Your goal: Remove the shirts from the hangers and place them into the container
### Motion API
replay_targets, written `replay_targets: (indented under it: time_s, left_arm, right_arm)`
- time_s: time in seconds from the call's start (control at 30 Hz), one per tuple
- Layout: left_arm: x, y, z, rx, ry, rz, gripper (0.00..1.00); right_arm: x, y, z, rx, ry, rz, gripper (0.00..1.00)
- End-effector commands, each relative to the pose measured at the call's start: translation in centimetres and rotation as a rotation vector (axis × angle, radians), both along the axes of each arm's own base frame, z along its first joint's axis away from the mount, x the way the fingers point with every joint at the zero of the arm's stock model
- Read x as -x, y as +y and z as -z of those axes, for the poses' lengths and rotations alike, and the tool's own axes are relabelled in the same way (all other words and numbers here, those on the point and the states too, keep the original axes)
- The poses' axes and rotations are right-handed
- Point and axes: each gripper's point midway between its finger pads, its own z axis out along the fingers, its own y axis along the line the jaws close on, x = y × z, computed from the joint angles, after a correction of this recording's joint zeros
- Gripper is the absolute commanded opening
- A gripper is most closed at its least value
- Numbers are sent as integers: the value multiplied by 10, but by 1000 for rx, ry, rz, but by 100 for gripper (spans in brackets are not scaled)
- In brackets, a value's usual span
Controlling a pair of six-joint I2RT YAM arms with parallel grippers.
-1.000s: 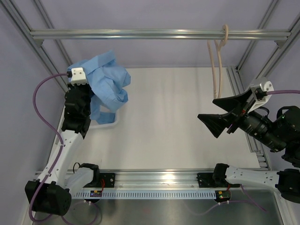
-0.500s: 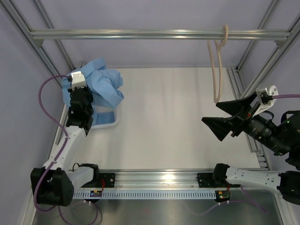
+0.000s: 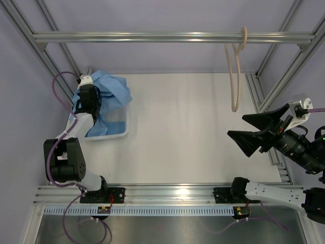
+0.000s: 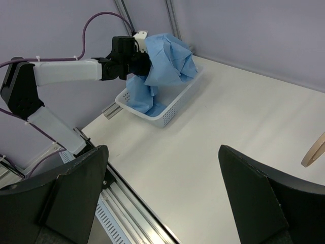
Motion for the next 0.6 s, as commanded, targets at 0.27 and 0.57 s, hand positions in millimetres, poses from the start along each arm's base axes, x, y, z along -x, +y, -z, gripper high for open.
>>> replay_targets:
  time_s: [0.27,0.57]
  left_arm:
    - [-8,-33,33,348,129,-35,0]
    - [37,-28,63,499,200,-335,0]
  right_arm:
    - [-2,-5,-5,-25,-9,23,100]
    - [0,-3,-1,-31,10,10,99]
